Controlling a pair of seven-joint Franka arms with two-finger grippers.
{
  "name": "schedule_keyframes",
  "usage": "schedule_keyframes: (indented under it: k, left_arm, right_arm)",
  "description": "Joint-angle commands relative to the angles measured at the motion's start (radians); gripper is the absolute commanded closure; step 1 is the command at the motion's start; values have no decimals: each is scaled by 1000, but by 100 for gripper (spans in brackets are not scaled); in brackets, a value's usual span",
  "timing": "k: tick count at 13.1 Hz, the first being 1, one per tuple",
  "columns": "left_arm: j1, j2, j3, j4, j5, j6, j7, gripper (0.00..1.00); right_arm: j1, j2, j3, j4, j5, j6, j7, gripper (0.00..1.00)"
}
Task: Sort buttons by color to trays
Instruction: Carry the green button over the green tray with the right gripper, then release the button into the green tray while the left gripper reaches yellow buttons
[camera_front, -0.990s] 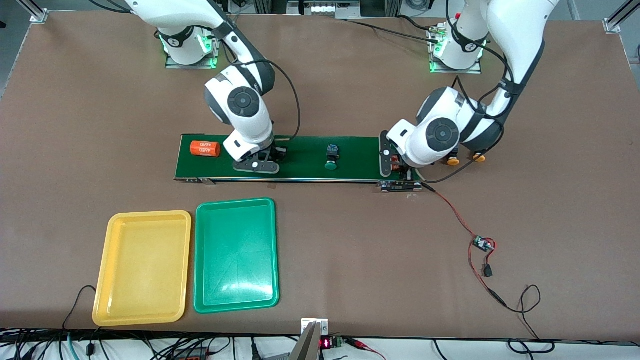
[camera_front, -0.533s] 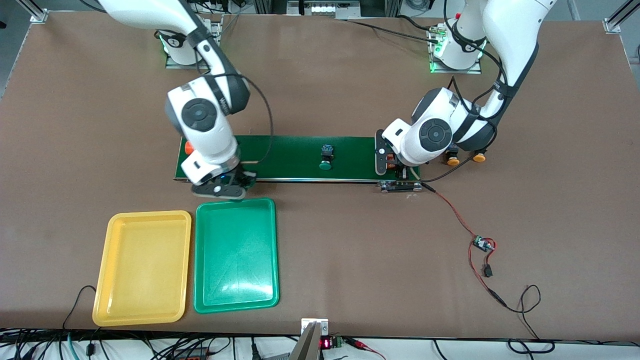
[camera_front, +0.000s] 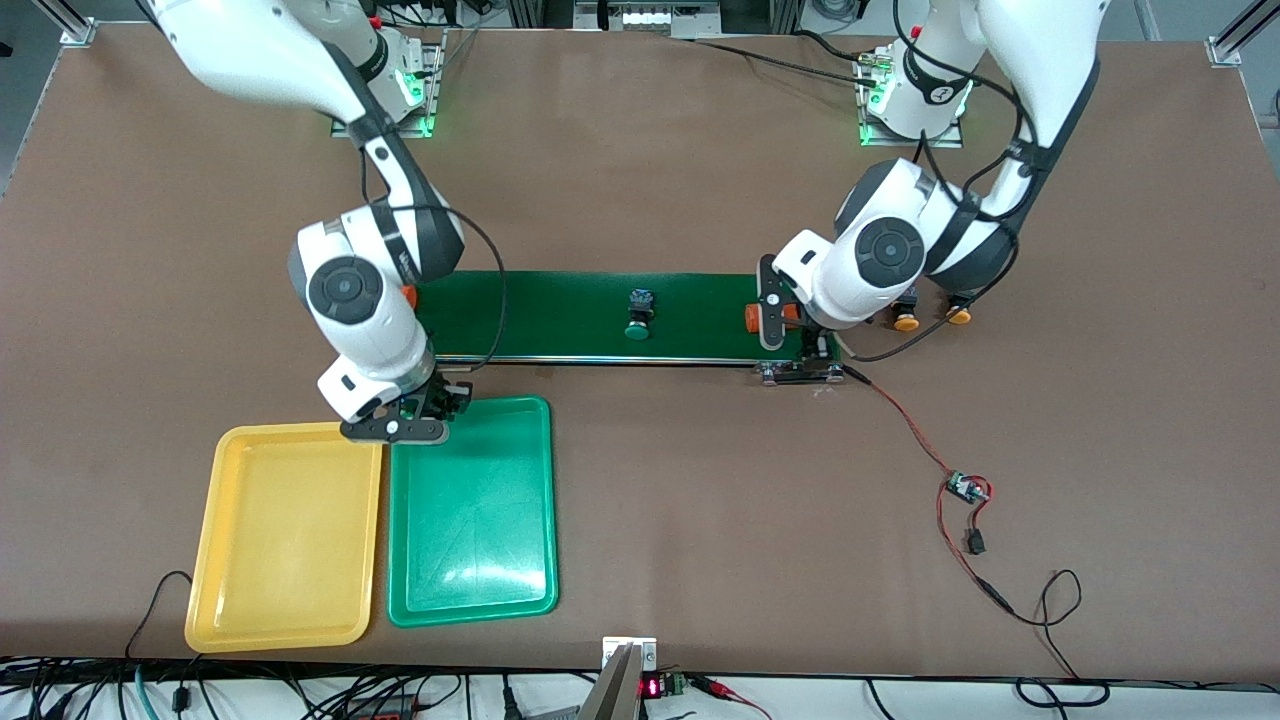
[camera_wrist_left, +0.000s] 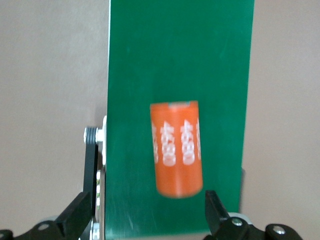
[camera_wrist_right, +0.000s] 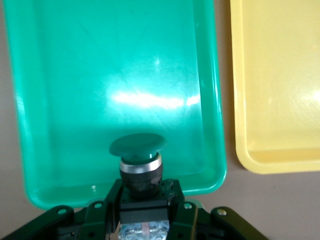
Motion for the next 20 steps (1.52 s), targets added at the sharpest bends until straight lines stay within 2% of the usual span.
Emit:
schedule_keyframes:
  k: [1, 4, 7, 9, 10, 13, 14, 17, 18, 20]
  left_arm:
    - [49, -65, 11, 4, -22, -86, -43, 0]
    - [50, -148, 98, 7, -18, -204, -188, 0]
    - [43, -176, 218, 7, -19, -269, -369, 0]
    - [36, -176, 270, 7, -22, -296, -525, 0]
    - [35, -178, 284, 7, -22, -312, -619, 0]
    - [33, -172, 300, -4, -22, -332, -916, 0]
    - [32, -162, 300, -14, -22, -341, -998, 0]
    - [18, -89, 301, -34, -22, -347, -1023, 0]
    - [16, -72, 300, -66, -22, -340, -1023, 0]
    - [6, -76, 301, -160, -22, -231, -1031, 0]
  right_arm:
    - [-25, 85, 8, 42, 1, 31, -76, 84]
    - [-25, 136, 7, 53, -2, 103, -84, 84]
    - [-25, 150, -4, 76, -1, 106, -114, 84]
    - [-34, 150, -6, 84, 1, 111, -137, 83]
    - [-36, 151, -6, 85, 1, 119, -137, 79]
    - [-36, 165, -6, 84, 4, 131, -137, 43]
    - [-36, 165, -6, 84, 4, 139, -137, 37]
    - [-36, 169, -6, 82, 5, 143, -137, 32]
    - [-36, 169, -6, 82, 5, 143, -137, 29]
    - [-31, 162, -6, 79, 7, 142, -134, 20]
